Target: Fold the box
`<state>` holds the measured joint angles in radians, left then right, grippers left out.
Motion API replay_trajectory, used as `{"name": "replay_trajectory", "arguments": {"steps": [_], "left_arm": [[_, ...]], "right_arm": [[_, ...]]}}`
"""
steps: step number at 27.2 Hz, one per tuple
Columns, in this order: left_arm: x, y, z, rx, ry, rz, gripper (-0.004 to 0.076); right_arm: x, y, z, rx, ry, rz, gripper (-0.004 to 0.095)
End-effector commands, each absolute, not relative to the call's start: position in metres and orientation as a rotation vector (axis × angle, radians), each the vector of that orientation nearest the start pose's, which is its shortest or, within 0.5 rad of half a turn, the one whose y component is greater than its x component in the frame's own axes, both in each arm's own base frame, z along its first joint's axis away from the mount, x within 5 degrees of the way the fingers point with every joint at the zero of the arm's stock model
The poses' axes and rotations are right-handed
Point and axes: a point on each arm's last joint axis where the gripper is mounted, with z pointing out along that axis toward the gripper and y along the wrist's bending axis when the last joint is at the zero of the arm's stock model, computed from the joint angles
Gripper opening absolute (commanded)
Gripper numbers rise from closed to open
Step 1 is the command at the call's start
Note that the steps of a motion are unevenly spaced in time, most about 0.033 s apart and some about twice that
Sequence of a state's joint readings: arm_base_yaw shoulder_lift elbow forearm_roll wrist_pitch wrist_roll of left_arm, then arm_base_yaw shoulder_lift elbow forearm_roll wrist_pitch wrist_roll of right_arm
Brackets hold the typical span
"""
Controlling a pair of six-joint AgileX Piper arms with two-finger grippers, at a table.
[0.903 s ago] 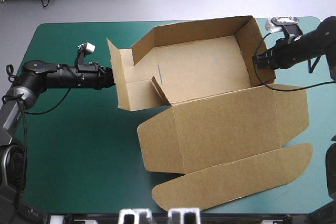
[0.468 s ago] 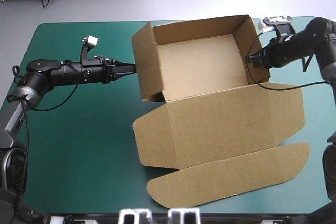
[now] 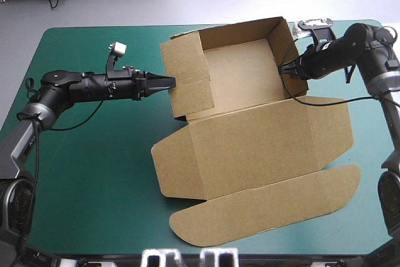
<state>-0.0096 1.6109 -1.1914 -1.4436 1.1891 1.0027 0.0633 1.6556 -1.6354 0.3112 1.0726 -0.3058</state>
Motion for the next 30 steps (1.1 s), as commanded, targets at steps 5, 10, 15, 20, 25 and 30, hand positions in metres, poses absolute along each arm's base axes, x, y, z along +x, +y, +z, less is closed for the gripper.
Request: {"name": "replay_trajectory", "arguments": {"steps": [5, 10, 15, 20, 25, 30], "left_arm": [[0.311, -0.096, 0.362, 0.517, 1.99, -1.403, 0.0467], [0.316, -0.11, 0.366, 0.509, 2.125, -1.191, 0.0466], [0.321, -0.129, 0.371, 0.419, 2.258, -0.885, 0.0465], [0.324, -0.143, 0.373, 0.264, 2.269, -0.708, 0.0465], [0.324, -0.159, 0.38, 0.199, 2.185, -0.731, 0.0287], [0.32, -0.162, 0.377, 0.235, 2.221, -0.737, -0.0007]], "right_arm": [[0.353, 0.064, 0.396, -0.32, 2.343, 0.246, -0.0014], [0.353, 0.076, 0.399, -0.304, 2.312, 0.269, -0.0014], [0.352, 0.084, 0.4, -0.295, 2.306, 0.32, -0.0014], [0.351, 0.087, 0.4, -0.286, 2.3, 0.367, -0.0015], [0.35, 0.087, 0.399, -0.293, 2.316, 0.376, -0.0015], [0.351, 0.088, 0.38, -0.34, 2.46, 0.36, -0.0015]]}}
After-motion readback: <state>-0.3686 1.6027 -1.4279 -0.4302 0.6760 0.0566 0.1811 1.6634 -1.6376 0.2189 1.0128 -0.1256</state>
